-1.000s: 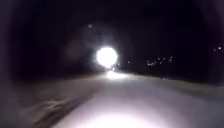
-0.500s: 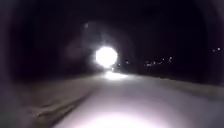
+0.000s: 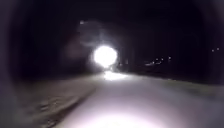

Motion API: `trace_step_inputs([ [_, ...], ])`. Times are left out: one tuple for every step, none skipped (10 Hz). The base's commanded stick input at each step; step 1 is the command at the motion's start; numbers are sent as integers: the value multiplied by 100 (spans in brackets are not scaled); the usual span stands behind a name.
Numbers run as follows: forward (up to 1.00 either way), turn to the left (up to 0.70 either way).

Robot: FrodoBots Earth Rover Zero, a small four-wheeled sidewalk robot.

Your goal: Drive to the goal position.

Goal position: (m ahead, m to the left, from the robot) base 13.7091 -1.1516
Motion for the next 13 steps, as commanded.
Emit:
trace_step_inputs([
  [100, 0],
  [100, 0],
  [100, 0],
  [100, 0],
  [100, 0],
  [100, 0],
  [100, 22],
  [100, 39],
  [100, 40],
  [100, 39],
  [100, 20],
  [100, 0],
  [100, 0],
])
